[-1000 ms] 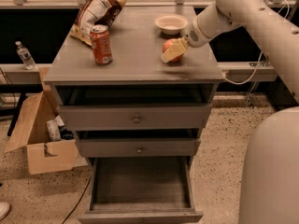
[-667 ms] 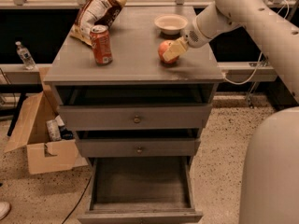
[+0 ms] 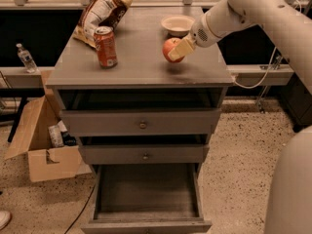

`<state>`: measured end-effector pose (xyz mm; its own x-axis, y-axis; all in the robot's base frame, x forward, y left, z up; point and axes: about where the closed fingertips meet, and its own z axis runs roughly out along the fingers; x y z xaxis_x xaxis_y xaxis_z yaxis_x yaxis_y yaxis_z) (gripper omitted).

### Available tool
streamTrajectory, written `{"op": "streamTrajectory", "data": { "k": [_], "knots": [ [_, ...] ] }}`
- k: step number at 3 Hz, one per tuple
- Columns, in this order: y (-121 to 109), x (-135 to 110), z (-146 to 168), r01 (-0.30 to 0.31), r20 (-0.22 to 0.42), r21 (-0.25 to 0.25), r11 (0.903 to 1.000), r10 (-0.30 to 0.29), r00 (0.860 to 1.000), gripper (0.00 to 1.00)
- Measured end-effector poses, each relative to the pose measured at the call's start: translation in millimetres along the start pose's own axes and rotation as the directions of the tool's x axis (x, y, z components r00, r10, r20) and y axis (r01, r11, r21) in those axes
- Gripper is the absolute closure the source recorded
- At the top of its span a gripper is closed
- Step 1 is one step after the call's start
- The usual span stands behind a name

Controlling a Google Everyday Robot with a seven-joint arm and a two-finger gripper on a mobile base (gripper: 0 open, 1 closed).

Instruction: Place apple into bottom drawer

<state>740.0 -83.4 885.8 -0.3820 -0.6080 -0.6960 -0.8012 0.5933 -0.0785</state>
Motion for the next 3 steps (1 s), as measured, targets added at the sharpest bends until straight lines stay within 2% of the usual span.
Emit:
{"op": "streamTrajectory", "data": {
  "k": [1, 2, 3],
  "knots": [
    [22, 0, -22, 0.075, 0.043, -0.026, 0.9968, -0.074, 0.996, 1.0],
    [60, 12, -57, 0.183, 0.082, -0.033, 0.9825, -0.18, 0.98, 1.0],
    [105, 47, -90, 0.182, 0.116, -0.013, 0.9832, -0.179, 0.977, 1.0]
  ]
}}
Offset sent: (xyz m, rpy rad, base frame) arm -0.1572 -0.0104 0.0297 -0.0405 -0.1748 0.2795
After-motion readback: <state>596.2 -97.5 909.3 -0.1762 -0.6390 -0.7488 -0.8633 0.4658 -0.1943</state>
